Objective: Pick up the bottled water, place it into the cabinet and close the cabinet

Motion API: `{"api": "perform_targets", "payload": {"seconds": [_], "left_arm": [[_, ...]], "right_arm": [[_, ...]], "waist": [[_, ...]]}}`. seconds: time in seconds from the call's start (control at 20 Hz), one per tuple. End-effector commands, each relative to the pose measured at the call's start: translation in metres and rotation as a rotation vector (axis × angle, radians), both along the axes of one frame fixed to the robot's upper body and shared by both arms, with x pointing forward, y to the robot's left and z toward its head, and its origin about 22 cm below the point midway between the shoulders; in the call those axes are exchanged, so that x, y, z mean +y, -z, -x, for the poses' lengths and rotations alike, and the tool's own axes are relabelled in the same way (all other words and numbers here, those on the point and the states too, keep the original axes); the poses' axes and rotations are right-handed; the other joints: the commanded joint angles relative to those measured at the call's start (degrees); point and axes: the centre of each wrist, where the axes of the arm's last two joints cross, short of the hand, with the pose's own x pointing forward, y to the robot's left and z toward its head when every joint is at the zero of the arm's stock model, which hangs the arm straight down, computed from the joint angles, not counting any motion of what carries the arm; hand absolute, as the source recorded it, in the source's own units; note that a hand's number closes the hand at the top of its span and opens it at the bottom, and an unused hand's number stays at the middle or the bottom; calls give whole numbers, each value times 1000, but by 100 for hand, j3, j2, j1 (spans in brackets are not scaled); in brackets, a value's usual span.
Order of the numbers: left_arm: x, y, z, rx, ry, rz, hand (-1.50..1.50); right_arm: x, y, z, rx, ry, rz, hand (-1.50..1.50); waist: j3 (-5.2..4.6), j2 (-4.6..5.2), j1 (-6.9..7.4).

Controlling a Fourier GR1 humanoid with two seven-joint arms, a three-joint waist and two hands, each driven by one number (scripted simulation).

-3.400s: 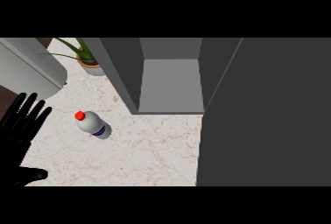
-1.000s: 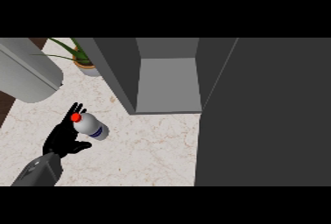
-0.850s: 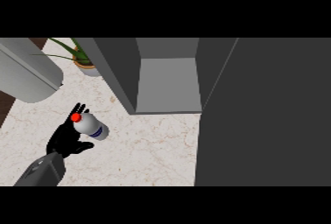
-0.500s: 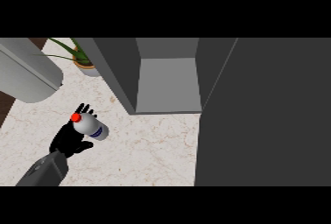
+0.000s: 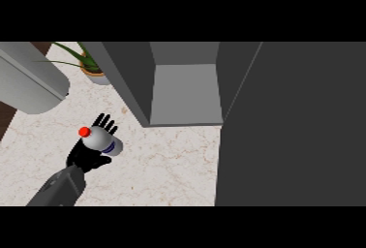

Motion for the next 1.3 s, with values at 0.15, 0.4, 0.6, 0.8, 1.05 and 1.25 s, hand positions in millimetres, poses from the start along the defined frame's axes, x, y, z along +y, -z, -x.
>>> {"api": "perform_targets", "payload": {"seconds": [0.15, 0.4, 0.6, 0.8, 1.05, 1.25], "left_arm": [[-11, -2, -7, -70, 66, 50, 150], [-31, 4, -7, -80, 65, 84, 150], [-18, -6, -14, -79, 77, 45, 150], [-23, 13, 13, -187, -75, 2, 150], [22, 10, 33, -243, -179, -39, 150], [-2, 20, 40, -242, -198, 4, 150]], "right_arm": [[4, -8, -15, -4, -1, 5, -150], [-2, -7, -2, 10, 11, 5, -150], [-7, 2, -1, -6, -4, 14, -150], [-10, 6, -5, 13, 19, 11, -150], [4, -5, -5, 10, 29, -3, -150], [-3, 6, -19, 10, 21, 10, -150]], "waist": [[-6, 6, 35], [-5, -2, 11], [-4, 0, 5], [4, -32, 115], [-1, -28, 106], [5, -34, 143]]}}
